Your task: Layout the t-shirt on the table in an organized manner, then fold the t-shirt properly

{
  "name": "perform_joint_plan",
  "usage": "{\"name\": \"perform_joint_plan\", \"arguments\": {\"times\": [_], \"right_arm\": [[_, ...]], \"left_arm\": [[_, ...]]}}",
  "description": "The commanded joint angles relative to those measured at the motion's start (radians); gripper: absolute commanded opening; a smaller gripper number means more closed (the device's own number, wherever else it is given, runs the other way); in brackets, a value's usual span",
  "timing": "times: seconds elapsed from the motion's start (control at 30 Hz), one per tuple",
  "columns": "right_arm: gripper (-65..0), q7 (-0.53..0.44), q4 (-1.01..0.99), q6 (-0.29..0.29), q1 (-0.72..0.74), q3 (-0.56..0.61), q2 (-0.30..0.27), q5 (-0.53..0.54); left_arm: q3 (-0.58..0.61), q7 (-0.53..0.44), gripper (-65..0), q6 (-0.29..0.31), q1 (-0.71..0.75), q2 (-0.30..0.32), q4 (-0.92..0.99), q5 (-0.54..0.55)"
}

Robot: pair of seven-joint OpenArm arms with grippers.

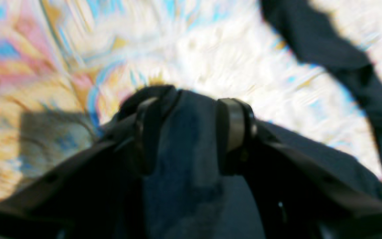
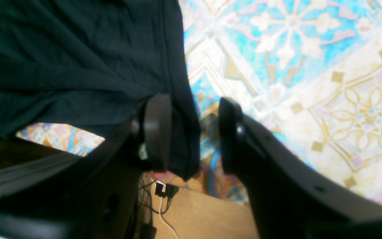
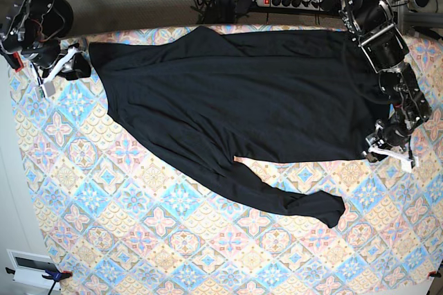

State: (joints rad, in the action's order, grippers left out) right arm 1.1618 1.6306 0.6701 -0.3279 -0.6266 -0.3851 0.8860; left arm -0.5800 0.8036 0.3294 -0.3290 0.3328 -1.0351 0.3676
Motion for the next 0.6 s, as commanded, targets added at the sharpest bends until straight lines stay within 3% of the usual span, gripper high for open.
{"name": "perform_joint_plan", "arguments": {"times": [0.0,0.17,0.57], "right_arm": [[-42.3,-0.016,0.015,0.003,0.005,-0.006,-0.021,0.017],[-42.3,-0.016,0.015,0.003,0.005,-0.006,-0.021,0.017],[-42.3,-0.013,0.015,0.003,0.020,-0.003,-0.021,0.017]], "left_arm": [[0.001,-0.045,-37.7,0.004,-0.043,0.024,0.008,0.000],[0.004,-0.128,-37.7,0.004,-0.074,0.024,0.105,-0.057],[0.004,-0.192,-40.4,0.004,-0.075,0.022,0.220,-0.078]]}}
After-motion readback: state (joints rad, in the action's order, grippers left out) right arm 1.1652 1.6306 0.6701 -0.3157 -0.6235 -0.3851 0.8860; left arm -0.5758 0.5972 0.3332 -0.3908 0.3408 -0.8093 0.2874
